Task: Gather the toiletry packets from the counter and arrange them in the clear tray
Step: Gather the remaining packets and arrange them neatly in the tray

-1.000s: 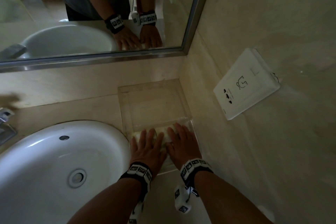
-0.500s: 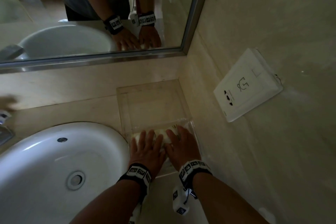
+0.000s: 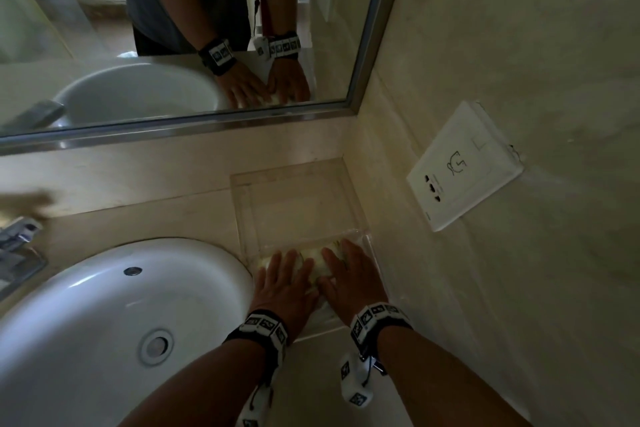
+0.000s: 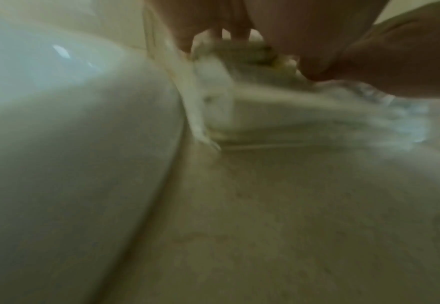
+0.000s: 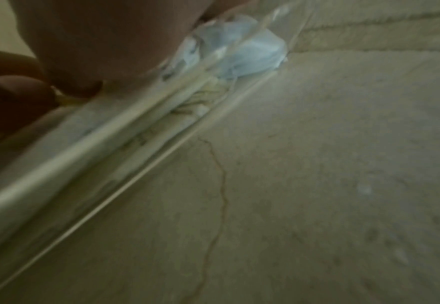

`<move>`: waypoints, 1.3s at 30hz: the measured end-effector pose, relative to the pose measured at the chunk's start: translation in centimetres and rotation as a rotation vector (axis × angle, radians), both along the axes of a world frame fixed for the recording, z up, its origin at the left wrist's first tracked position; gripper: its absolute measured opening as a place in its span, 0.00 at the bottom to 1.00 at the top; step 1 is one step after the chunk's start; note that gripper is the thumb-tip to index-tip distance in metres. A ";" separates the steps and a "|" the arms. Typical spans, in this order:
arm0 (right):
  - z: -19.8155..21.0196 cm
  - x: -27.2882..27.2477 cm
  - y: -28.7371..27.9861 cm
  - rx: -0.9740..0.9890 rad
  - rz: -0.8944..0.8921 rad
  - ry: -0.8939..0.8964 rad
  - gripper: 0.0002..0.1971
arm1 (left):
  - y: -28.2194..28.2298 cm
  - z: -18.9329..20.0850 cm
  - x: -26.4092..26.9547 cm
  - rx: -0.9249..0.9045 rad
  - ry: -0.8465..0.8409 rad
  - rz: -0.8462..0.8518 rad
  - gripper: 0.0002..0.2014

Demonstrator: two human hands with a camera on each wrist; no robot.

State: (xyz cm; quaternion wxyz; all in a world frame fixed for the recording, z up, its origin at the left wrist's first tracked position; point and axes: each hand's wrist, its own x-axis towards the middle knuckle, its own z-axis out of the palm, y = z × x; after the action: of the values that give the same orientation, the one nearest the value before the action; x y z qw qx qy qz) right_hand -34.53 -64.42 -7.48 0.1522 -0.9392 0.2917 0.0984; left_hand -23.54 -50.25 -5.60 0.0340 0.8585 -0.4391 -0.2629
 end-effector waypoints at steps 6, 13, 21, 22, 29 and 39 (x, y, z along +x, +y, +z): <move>2.3 -1.2 1.5 -0.092 -0.035 -0.031 0.28 | 2.3 1.3 1.5 -0.031 -0.038 -0.054 0.35; 3.9 -3.7 2.8 -0.079 -0.081 -0.034 0.18 | 5.1 3.2 3.1 0.064 -0.059 -0.058 0.36; 4.7 -5.5 3.0 0.040 -0.107 0.144 0.17 | 6.2 4.4 2.3 0.111 0.042 0.009 0.38; 4.7 -5.4 2.9 0.051 -0.103 0.171 0.18 | 6.4 4.4 2.3 0.114 0.039 0.013 0.38; 4.2 -5.4 3.0 0.069 -0.067 0.225 0.23 | 6.9 4.5 2.2 0.224 0.045 -0.071 0.36; 3.7 -6.0 3.3 0.118 -0.055 0.170 0.18 | 6.3 4.1 1.8 0.256 0.063 -0.089 0.33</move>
State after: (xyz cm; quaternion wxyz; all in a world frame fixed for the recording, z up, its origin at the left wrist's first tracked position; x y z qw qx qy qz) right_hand -40.51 -61.13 -3.78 0.1844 -0.9085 0.3231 0.1904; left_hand -21.75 -44.00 -1.47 -0.0738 0.8268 -0.4381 -0.3451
